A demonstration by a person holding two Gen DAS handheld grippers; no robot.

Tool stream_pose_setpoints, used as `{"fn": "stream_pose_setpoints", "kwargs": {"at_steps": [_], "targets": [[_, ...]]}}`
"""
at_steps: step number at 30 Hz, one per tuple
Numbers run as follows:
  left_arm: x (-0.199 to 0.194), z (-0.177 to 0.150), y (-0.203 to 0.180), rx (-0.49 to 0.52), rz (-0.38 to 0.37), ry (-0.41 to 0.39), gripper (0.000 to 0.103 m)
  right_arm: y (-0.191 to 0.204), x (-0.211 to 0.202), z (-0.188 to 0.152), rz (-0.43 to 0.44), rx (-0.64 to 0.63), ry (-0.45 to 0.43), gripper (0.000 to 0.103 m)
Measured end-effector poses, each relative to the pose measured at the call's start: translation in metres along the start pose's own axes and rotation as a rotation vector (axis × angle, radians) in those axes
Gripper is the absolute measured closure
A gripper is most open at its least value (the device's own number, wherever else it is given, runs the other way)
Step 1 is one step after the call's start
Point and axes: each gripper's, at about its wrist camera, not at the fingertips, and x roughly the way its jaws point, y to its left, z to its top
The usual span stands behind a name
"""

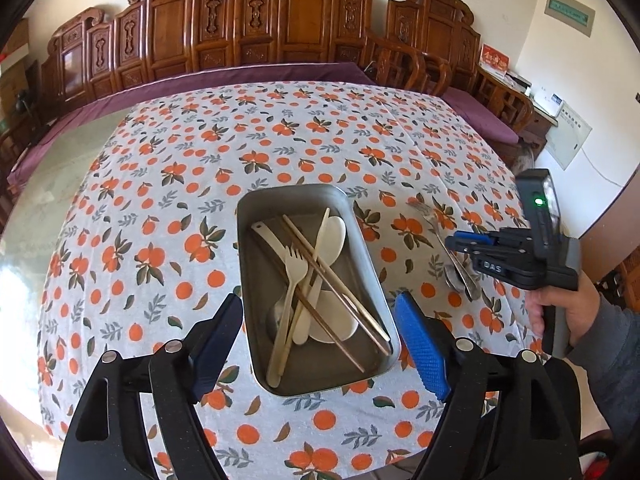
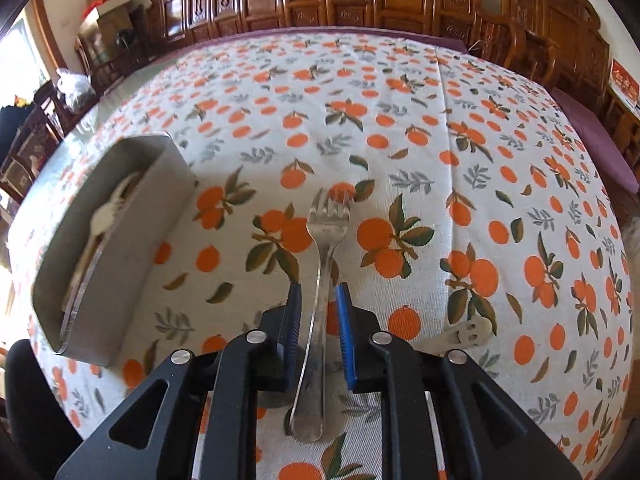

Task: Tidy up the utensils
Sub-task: 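Grasp the loose metal fork on the tablecloth with the right tool, then grasp the smiley-handled metal spoon with the left tool while the right tool holds the fork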

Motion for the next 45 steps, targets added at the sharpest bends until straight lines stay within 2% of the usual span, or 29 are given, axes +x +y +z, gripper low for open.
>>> {"fn": "stream_pose_setpoints", "kwargs": {"at_steps": [9,14,16,21,29,37,45], "targets": [[0.004,-0.002,-0.008,0.024,0.006,0.018,0.028,0.010,0.015,0.004,-0.031,-0.055,0.037,0.083],[0.002,-0.001,-0.010,0.026,0.007,0.016,0.028,0.008,0.017,0.005,-0.035,-0.036,0.034,0.086],[0.002,-0.001,-0.011,0.027,0.006,0.017,0.028,0.009,0.017,0.004,-0.047,-0.042,0.037,0.093],[0.003,-0.003,-0.019,0.041,0.010,0.031,0.028,0.005,0.016,0.006,-0.030,-0.028,0.048,0.095],[0.009,0.002,-0.043,0.078,0.004,0.040,0.028,-0.009,-0.029,0.003,0.024,-0.009,-0.036,0.095],[0.040,0.011,-0.092,0.163,-0.040,0.063,0.028,-0.051,-0.068,-0.034,0.008,0.009,-0.064,0.095],[0.092,0.023,-0.139,0.240,-0.092,0.122,0.028,-0.093,-0.067,-0.079,-0.036,0.068,-0.033,0.095]]}}
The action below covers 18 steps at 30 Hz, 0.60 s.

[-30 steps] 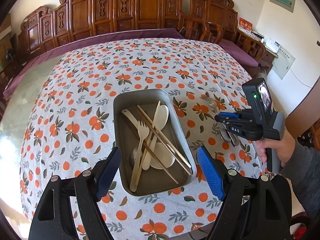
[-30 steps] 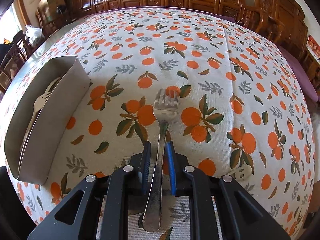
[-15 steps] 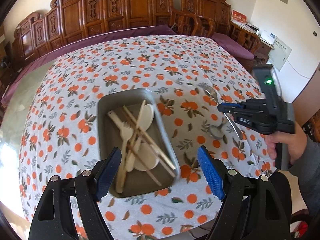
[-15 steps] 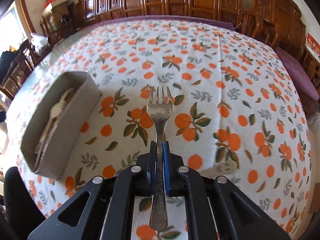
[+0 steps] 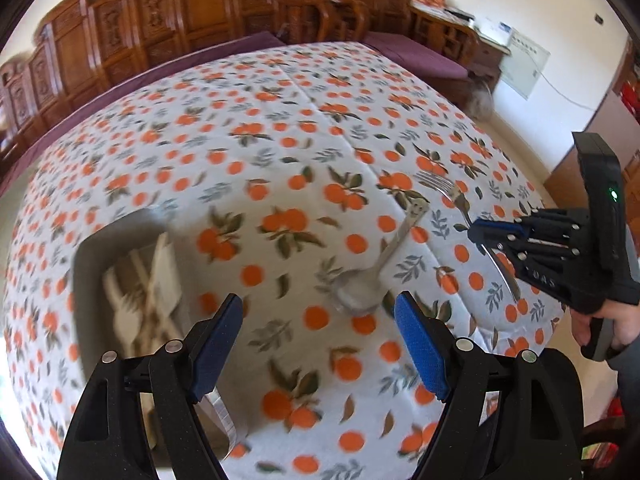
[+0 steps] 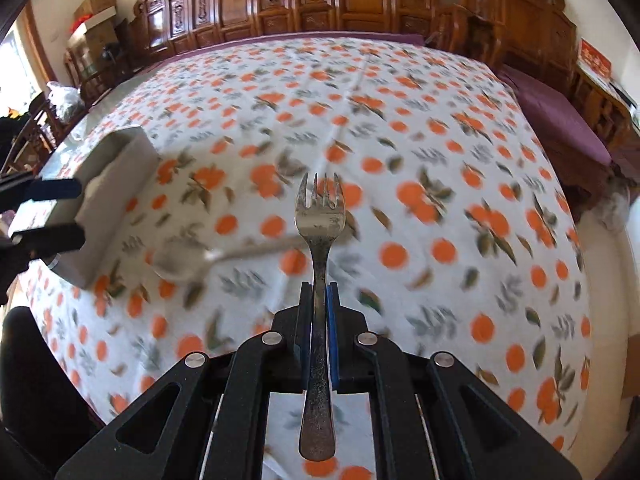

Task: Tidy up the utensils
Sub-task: 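Grasp the smiley-handled metal spoon with the left tool while the right tool holds the fork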

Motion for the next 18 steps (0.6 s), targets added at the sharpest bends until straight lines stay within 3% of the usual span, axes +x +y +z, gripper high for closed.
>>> {"fn": "stream_pose_setpoints", "kwargs": {"at_steps": [10,13,15,18], "targets": [[0.054,0.028,-0.035,0.132,-0.021,0.090,0.043,-0.024,0.007,-0.023,-0.016,0.051,0.008,0.095],[0.068,0.031,-0.041,0.150,-0.055,0.129,0.052,-0.022,0.012,-0.027,-0.025,0.036,0.017,0.095],[0.076,0.032,-0.044,0.148,-0.076,0.150,0.065,-0.021,0.012,-0.027,-0.029,0.028,0.016,0.095],[0.084,0.033,-0.048,0.158,-0.077,0.166,0.076,-0.023,0.012,-0.028,-0.019,0.038,0.012,0.095]]}}
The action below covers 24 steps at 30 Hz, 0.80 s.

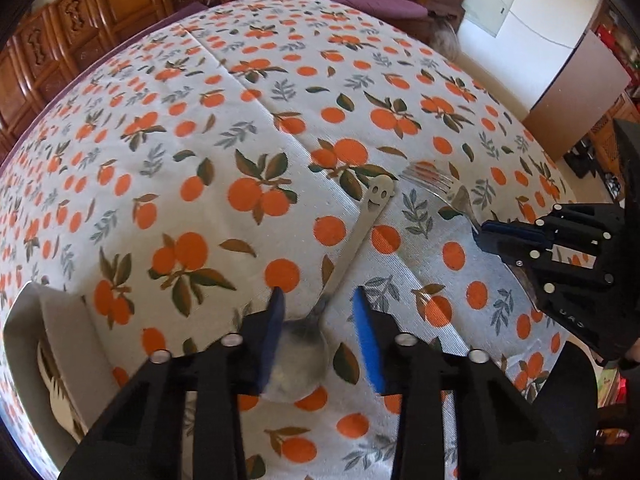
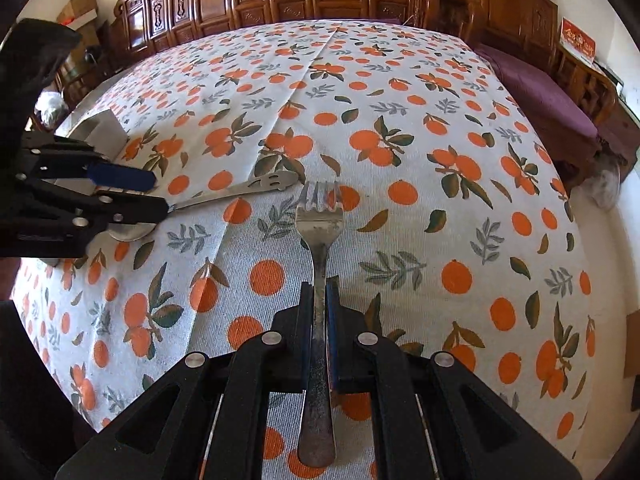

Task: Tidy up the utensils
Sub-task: 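Grasp the smiley-handled metal spoon with the left tool while the right tool holds the fork, then lift the metal spoon and carry it toward the grey tray with the left tool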

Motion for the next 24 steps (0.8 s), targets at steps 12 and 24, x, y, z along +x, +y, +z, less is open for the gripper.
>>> {"fn": "stream_pose_setpoints", "kwargs": {"at_steps": [12,24], "targets": [[0.014,0.006,-0.011,0.086,0.059,0.026,0.082,0.001,0.000,0.000,-0.009,-0.006,-0.002,0.094],[0.014,0.006,-0.011,0.059,0.024,0.027,0.098,0.002,0.000,0.000,-0.022,0.008,0.001,0.094]]}}
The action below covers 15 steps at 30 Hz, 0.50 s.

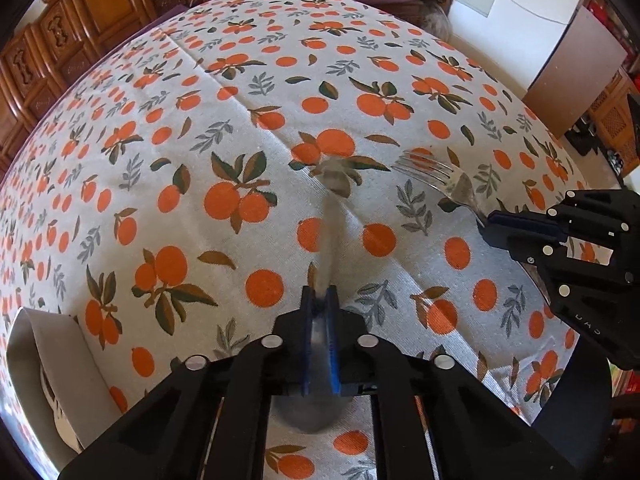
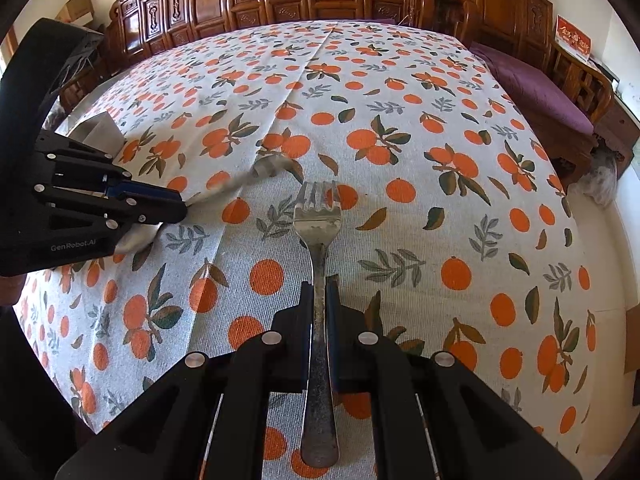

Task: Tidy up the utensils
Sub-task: 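Lift the metal spoon and carry it toward the grey tray with the left tool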

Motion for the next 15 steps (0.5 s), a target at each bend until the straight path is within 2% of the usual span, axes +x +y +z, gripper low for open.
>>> {"fn": "stream_pose_setpoints", "kwargs": {"at_steps": [6,15], "targets": [[-0.007,-0.008,0.010,-0.051,0.015,-0.004,0.098,0.002,-0.001,-0.001,-0.002,0.012,0.008,0.094],[-0.053,-0.028,0.029,-0.111,0.019,-0.088,0.098,0.020,-0.013,0.000,0.018,0.001,-0.013,0.095]]}}
